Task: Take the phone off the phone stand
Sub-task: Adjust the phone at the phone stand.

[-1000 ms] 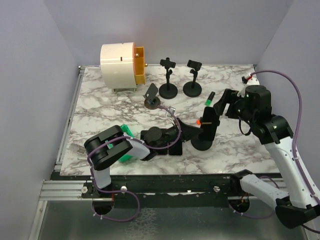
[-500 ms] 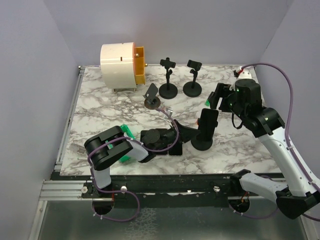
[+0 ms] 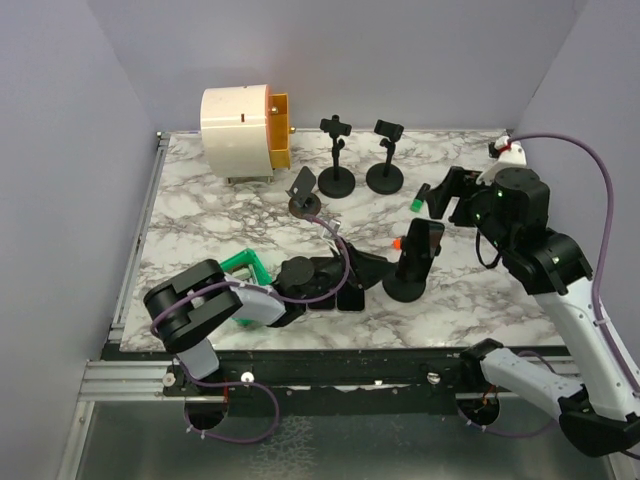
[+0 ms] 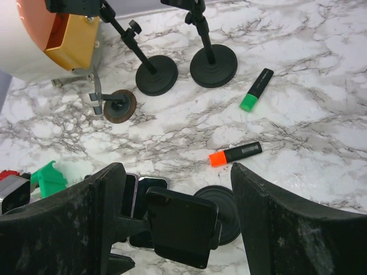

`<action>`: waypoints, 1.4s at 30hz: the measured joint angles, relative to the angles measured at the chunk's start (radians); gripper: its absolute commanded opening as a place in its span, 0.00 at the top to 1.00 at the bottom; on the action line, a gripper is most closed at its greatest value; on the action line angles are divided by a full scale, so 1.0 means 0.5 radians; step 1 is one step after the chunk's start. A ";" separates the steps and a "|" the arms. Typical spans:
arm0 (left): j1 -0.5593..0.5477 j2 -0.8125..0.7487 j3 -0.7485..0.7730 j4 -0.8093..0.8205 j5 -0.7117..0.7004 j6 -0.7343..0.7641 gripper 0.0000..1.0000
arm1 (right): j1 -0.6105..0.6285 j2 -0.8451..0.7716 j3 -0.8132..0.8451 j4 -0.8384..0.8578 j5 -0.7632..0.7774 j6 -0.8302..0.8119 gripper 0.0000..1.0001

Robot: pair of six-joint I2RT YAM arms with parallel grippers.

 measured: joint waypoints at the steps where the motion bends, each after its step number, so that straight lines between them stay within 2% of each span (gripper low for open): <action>1: 0.000 -0.040 -0.009 -0.021 -0.002 0.012 0.39 | 0.000 -0.025 -0.001 0.000 0.002 0.000 0.19; 5: 0.002 -0.220 -0.054 -0.122 -0.024 0.075 0.34 | 0.001 -0.196 -0.122 0.056 0.015 0.017 0.15; 9: 0.018 -0.468 -0.093 -0.337 -0.076 0.168 0.23 | 0.002 -0.411 -0.314 0.095 0.064 0.091 0.11; 11: 0.030 -0.613 -0.095 -0.478 -0.114 0.222 0.03 | 0.002 -0.510 -0.384 0.111 0.094 0.126 0.03; 12: 0.040 -0.713 -0.095 -0.575 -0.150 0.270 0.01 | 0.002 -0.548 -0.399 0.114 0.101 0.138 0.01; 16: 0.063 -0.994 -0.069 -0.886 -0.301 0.388 0.01 | 0.002 -0.684 -0.401 0.154 0.076 0.089 0.00; 19: 0.086 -1.143 0.015 -1.144 -0.425 0.481 0.01 | 0.002 -0.816 -0.448 0.312 -0.015 -0.019 0.01; 21: 0.105 -1.194 0.087 -1.312 -0.481 0.537 0.01 | 0.002 -0.858 -0.467 0.394 -0.089 -0.066 0.04; 23: 0.126 -1.210 0.203 -1.531 -0.529 0.587 0.01 | 0.002 -0.785 -0.413 0.408 -0.146 -0.095 0.09; 28: 0.163 -1.167 0.583 -2.057 -0.664 0.689 0.01 | 0.002 -0.314 -0.109 0.375 -0.208 -0.120 0.11; 32: 0.179 -1.173 0.706 -2.205 -0.732 0.850 0.01 | 0.047 -0.016 0.082 0.249 -0.135 -0.117 0.11; 36: 0.184 -1.226 0.584 -2.181 -0.738 1.025 0.01 | 0.336 0.134 0.224 0.098 0.227 -0.081 0.09; 39: 0.184 -1.266 0.430 -2.139 -0.739 1.110 0.01 | 0.782 0.241 0.336 -0.101 0.666 0.052 0.05; 42: 0.185 -1.274 0.346 -2.135 -0.748 1.167 0.01 | 1.181 0.404 0.458 -0.400 1.070 0.325 0.01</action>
